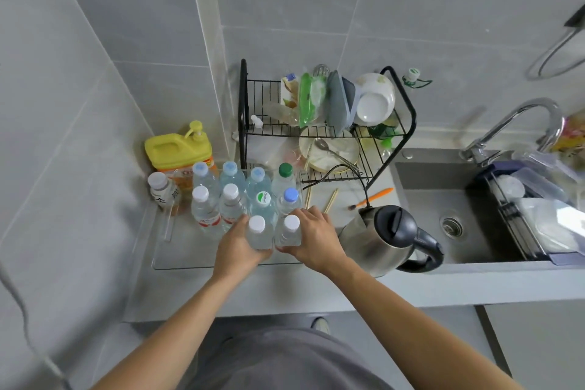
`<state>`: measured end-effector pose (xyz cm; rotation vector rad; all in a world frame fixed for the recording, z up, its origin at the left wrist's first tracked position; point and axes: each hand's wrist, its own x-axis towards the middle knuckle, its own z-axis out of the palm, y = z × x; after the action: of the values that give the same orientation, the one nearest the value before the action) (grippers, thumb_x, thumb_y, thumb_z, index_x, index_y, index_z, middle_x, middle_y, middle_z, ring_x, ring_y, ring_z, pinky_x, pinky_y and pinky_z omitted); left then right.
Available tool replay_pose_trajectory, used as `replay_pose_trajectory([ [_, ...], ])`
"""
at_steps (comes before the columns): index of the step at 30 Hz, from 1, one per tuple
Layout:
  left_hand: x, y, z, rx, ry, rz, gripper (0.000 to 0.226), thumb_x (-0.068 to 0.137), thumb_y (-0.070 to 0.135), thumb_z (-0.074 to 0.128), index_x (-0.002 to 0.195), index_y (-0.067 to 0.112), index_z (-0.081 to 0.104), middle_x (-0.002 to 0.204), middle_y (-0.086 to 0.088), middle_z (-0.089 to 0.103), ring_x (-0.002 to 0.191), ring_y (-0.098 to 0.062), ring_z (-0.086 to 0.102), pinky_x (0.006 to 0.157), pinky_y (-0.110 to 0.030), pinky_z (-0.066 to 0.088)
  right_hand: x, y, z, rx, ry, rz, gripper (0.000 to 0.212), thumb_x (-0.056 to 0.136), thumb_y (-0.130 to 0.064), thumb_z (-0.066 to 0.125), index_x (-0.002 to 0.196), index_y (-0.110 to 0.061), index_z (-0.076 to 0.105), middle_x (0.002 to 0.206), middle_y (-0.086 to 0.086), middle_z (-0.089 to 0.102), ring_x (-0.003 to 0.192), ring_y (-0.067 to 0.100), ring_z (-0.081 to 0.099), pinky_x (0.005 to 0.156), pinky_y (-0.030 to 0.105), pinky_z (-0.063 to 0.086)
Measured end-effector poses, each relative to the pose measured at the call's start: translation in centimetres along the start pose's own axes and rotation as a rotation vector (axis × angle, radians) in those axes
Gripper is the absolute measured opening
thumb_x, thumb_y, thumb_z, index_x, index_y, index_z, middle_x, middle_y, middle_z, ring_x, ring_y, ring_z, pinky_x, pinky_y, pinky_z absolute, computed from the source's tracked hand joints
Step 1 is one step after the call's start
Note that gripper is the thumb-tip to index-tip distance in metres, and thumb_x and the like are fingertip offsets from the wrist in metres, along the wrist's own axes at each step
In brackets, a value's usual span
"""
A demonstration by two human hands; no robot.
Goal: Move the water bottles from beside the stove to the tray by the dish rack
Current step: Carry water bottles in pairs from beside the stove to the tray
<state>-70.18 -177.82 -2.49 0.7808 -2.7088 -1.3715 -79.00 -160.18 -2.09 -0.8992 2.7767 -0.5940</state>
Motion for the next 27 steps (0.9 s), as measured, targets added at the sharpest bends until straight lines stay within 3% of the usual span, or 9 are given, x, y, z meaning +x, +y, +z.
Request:
replay_pose_trajectory([
  [4,0.3,-0.1,-0.5,0.031,0.011,0.063,0.06,0.06,0.041,0.094,0.107,0.032,0.058,0.108,0.008,0.068,0.096,-0.02,0.066,0.079,-0.038,0.056,-0.1,0.0,-0.7,0.031,0.023,-0.022,0.068,0.075,-0.054,0.084,0.13,-0.026,0.055,0.124,-0.005,0.059,0.112,0.023,0.053,0.096,0.04,0.047],
  [9,0.7,0.7,-2.0,0.168,0.059,0.251,0.044,0.073,0.031,0.093,0.107,0.03,0.066,0.104,0.011,0.057,0.092,-0.015,0.063,0.075,-0.037,0.054,0.5,-0.3,-2.1,0.096,0.064,-0.135,0.041,0.084,-0.031,0.081,0.117,-0.019,0.061,0.117,-0.002,0.058,0.1,0.028,0.059,0.074,0.044,0.054],
  [12,1.3,1.3,-3.0,0.298,0.025,0.325,0.035,0.078,0.031,0.089,0.107,0.031,0.071,0.102,0.013,0.053,0.088,-0.014,0.061,0.071,-0.039,0.055,1.2,-0.4,-2.9,0.055,0.009,-0.165,0.039,0.087,-0.033,0.081,0.117,-0.019,0.062,0.117,0.0,0.059,0.104,0.029,0.061,0.076,0.047,0.057],
  [16,1.7,1.1,-3.6,0.407,-0.086,0.318,0.044,0.078,0.03,0.091,0.116,0.027,0.07,0.103,0.01,0.052,0.077,-0.016,0.059,0.07,-0.043,0.055,1.6,-0.4,-3.7,0.016,-0.042,-0.169,0.039,0.087,-0.034,0.081,0.116,-0.016,0.062,0.118,0.002,0.059,0.103,0.03,0.062,0.078,0.045,0.056],
  [22,2.3,2.1,-3.7,0.443,-0.087,0.395,0.037,0.075,0.031,0.092,0.104,0.021,0.07,0.095,0.011,0.053,0.09,-0.022,0.063,0.064,-0.037,0.045,2.1,-0.4,-4.7,-0.019,-0.108,-0.197,0.039,0.086,-0.031,0.082,0.114,-0.013,0.063,0.117,0.007,0.061,0.098,0.035,0.063,0.081,0.041,0.049],
  [27,2.3,2.8,-3.1,0.407,-0.076,0.4,0.037,0.078,0.029,0.09,0.107,0.02,0.069,0.096,0.01,0.051,0.088,-0.027,0.064,0.068,-0.045,0.052,2.5,0.2,-5.2,-0.019,-0.115,-0.169,0.038,0.085,-0.032,0.083,0.113,-0.014,0.063,0.117,0.004,0.061,0.099,0.034,0.064,0.079,0.039,0.049],
])
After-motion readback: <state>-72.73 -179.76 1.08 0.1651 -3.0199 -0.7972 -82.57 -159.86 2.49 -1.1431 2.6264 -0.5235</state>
